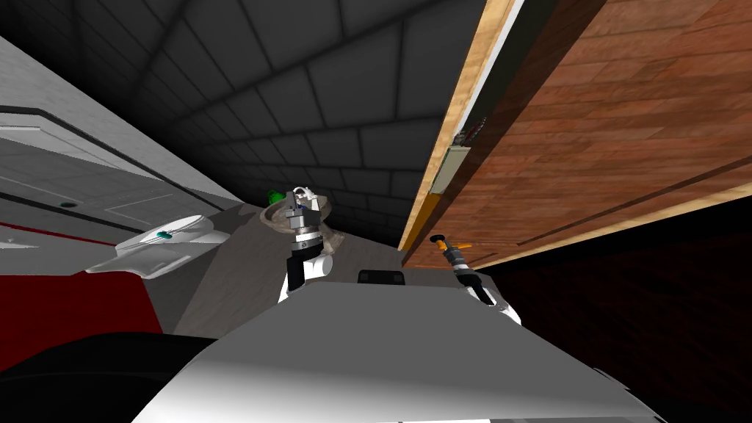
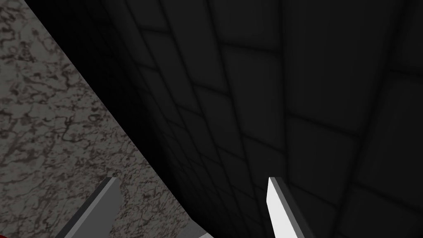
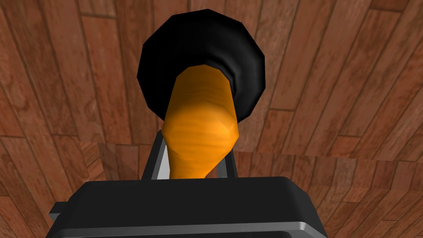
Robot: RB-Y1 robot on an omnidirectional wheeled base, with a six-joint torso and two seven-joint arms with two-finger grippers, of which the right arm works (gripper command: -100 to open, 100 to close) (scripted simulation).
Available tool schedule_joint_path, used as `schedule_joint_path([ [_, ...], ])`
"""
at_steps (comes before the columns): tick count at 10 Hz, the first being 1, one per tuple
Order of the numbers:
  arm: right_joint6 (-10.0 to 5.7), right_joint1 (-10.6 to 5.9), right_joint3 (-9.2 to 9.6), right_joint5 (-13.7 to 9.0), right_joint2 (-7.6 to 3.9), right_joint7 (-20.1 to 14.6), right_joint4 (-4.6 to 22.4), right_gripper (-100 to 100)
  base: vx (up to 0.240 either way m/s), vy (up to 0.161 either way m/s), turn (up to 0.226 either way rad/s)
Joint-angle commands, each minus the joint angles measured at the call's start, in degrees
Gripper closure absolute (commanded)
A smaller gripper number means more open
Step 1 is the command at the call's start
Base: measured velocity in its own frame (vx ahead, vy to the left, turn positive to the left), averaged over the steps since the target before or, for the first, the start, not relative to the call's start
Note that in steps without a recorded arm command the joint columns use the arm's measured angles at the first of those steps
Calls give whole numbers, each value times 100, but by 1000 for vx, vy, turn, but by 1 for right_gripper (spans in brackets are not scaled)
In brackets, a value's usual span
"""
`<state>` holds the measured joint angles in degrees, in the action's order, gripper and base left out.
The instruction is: Pull the door open
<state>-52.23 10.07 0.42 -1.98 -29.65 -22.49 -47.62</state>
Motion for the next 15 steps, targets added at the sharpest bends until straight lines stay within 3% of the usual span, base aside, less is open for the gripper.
schedule_joint_path([
  [1, -160, 47, 26, 9, -50, -42, 75, 100, -180, -52, 113],
  [7, -795, 380, 144, 33, -321, -278, 206, 100, -198, -75, 161],
  [8, -748, 297, 152, 39, -276, -256, 266, 100, -98, -21, 27],
  [9, -896, 344, 176, 48, -313, -296, 349, 100, -170, -48, 180],
  [15, -1348, 463, 224, 64, -458, -406, 584, 100, -238, -93, 198],
])
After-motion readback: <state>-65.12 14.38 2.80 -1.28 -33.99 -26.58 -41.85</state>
